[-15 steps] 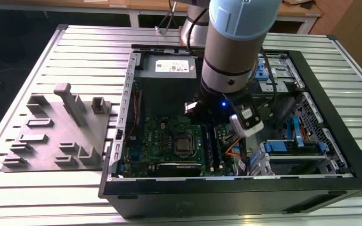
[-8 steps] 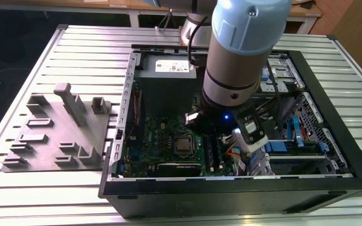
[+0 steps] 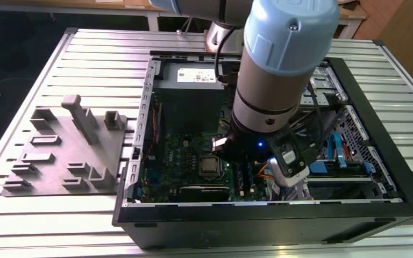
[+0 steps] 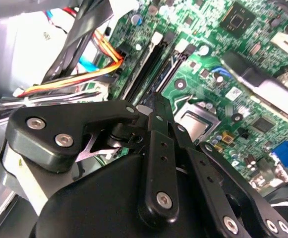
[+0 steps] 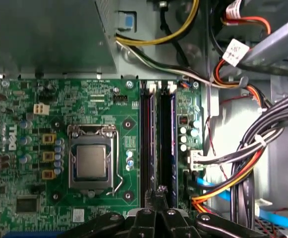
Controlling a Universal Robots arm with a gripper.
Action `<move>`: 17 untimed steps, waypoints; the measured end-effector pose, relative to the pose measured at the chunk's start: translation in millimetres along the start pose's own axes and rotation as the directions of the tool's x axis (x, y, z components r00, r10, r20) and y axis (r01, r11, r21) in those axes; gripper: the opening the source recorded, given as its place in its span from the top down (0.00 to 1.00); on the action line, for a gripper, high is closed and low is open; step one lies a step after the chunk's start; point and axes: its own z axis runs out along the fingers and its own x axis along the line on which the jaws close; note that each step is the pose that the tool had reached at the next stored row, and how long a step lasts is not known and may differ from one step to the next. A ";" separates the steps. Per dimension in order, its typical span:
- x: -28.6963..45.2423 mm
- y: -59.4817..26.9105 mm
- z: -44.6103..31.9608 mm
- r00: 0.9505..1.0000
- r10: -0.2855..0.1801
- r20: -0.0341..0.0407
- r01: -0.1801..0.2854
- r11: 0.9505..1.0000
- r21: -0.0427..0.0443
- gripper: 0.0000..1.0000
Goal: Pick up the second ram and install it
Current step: 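Press down the second ram until it locks into place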
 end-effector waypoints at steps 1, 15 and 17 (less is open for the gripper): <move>0.0 -0.8 0.2 1.000 0.000 0.000 0.000 1.000 0.000 0.93; 0.3 -6.9 11.5 1.000 0.000 0.000 0.000 1.000 0.000 0.93; 0.3 -7.1 12.7 1.000 0.000 0.000 0.000 1.000 0.000 0.93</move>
